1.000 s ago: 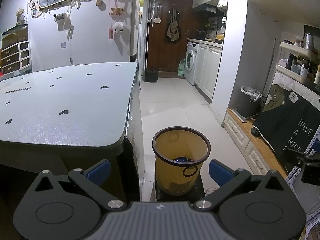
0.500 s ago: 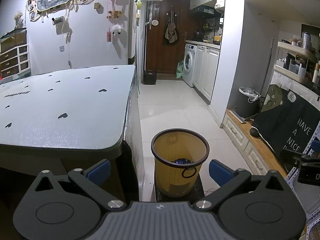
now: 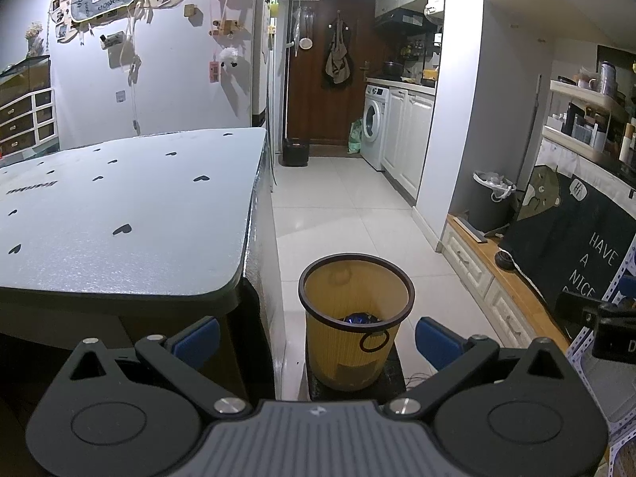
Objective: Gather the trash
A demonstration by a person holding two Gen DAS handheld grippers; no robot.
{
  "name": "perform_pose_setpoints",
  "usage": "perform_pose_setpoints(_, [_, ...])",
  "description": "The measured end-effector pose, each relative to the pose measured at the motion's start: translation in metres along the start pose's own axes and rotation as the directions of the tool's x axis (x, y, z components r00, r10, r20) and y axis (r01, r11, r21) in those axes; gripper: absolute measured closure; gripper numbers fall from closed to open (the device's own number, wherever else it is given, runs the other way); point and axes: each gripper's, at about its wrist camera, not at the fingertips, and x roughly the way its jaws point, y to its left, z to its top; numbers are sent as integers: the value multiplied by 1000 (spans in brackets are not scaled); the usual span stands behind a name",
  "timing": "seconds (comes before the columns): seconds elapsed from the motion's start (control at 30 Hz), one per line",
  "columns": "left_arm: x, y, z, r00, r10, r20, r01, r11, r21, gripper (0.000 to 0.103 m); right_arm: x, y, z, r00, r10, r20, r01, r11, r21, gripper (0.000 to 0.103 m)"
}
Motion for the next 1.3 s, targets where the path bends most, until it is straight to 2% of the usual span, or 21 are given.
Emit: perform_pose_setpoints(1.3, [-2,-1,2,1000,-4,4,4,1000,6,0,0,-1,2,1000,0,2,1,1000,-2,0])
